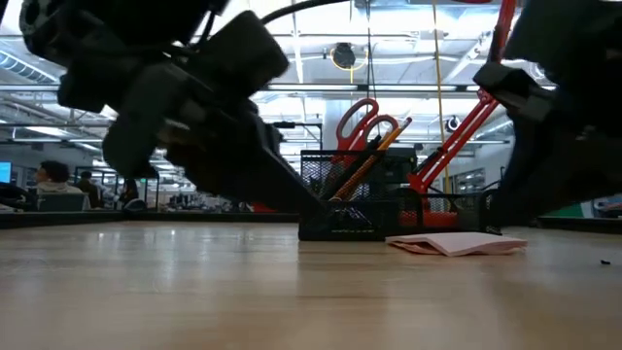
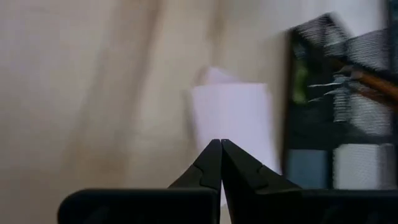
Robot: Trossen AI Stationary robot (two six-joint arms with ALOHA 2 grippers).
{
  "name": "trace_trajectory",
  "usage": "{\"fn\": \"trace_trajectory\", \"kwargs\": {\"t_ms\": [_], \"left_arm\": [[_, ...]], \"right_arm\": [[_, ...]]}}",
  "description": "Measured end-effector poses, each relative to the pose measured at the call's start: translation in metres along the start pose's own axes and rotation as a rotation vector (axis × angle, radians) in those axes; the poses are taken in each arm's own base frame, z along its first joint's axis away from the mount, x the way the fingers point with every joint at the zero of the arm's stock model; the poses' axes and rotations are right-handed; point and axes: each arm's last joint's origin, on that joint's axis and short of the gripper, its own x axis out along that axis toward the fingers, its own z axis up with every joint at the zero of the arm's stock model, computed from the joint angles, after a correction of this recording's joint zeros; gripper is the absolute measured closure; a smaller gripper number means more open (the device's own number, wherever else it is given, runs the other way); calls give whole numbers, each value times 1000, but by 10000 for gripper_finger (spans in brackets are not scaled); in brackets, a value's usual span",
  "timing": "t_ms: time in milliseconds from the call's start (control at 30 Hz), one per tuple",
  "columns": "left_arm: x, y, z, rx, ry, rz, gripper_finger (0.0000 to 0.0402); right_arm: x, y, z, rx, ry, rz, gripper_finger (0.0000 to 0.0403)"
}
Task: Pick and place office supplies into organizer
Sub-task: Put the sticky notes into the desk organizer
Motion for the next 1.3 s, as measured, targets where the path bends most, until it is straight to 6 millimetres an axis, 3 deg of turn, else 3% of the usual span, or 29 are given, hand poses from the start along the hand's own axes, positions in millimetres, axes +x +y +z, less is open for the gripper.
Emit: {"fn": "trace_trajectory", "kwargs": {"t_ms": [200, 400, 633, 900, 1133, 1300], "left_arm": [[12, -4, 11, 30, -13, -39, 371], [13, -4, 15, 21, -34, -41, 371], [13, -2, 14, -6, -25, 20, 371], [14, 8, 9, -89, 21, 98, 371], [13, 1, 7, -141, 50, -26, 371], [12, -7, 7, -129, 51, -48, 371]], "right_arm": [[6, -9, 2, 60, -9, -80, 403], [31, -23, -8, 146, 76, -32, 403], [49, -22, -20, 223, 19, 89, 403], [43, -8, -11, 246, -76, 265, 403], [35, -5, -8, 236, -124, 228, 403], [19, -9, -6, 199, -158, 245, 401]]}}
